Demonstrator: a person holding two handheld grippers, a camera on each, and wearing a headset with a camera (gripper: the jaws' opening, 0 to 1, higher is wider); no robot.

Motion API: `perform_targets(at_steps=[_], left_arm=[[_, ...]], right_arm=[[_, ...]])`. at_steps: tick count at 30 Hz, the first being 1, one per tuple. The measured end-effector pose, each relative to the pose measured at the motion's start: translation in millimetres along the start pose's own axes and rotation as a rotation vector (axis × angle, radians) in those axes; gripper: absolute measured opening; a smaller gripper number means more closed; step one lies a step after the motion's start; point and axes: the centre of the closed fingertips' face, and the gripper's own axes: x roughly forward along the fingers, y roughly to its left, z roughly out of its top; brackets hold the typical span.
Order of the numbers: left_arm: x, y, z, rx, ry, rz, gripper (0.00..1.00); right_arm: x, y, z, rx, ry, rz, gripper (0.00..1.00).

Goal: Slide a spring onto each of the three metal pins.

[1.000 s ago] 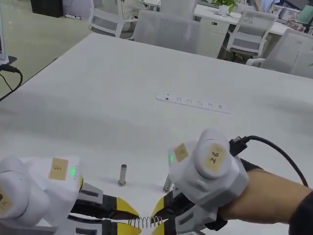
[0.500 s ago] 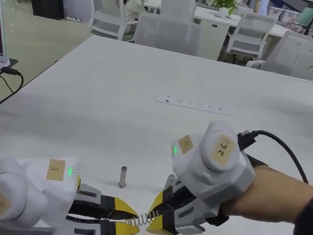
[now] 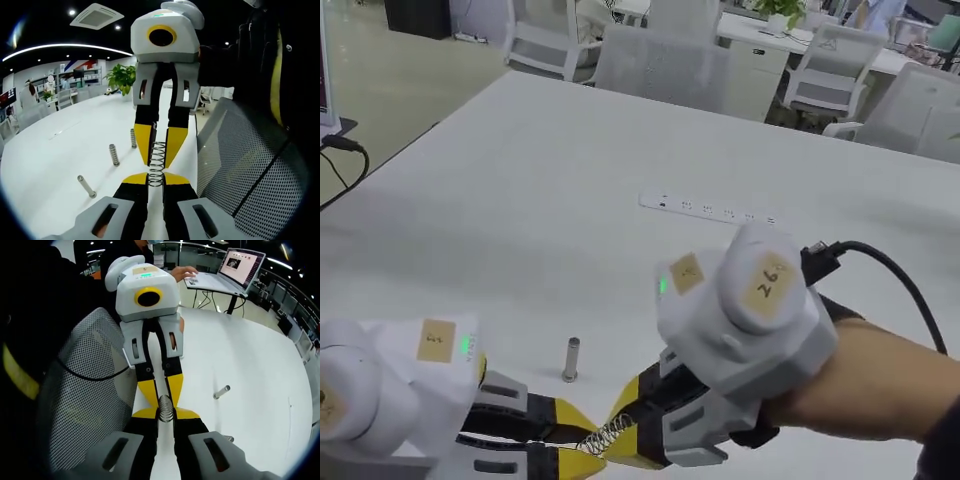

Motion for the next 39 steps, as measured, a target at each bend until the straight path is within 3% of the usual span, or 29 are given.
perform_targets(at_steps=[11,39], left_arm=[[3.4,-0.8,1.0,-0.001,-0.003,-0.008,0.03],[2.1,2.1,-2.7,-0.018,0.002,0.009,0.07]], right_arm=[[0.5,1.5,6.9,-0.020,0.018,0.005,0.08],[2.0,-4.5,0.6,-0.038,0.079,-0.003,0.08]])
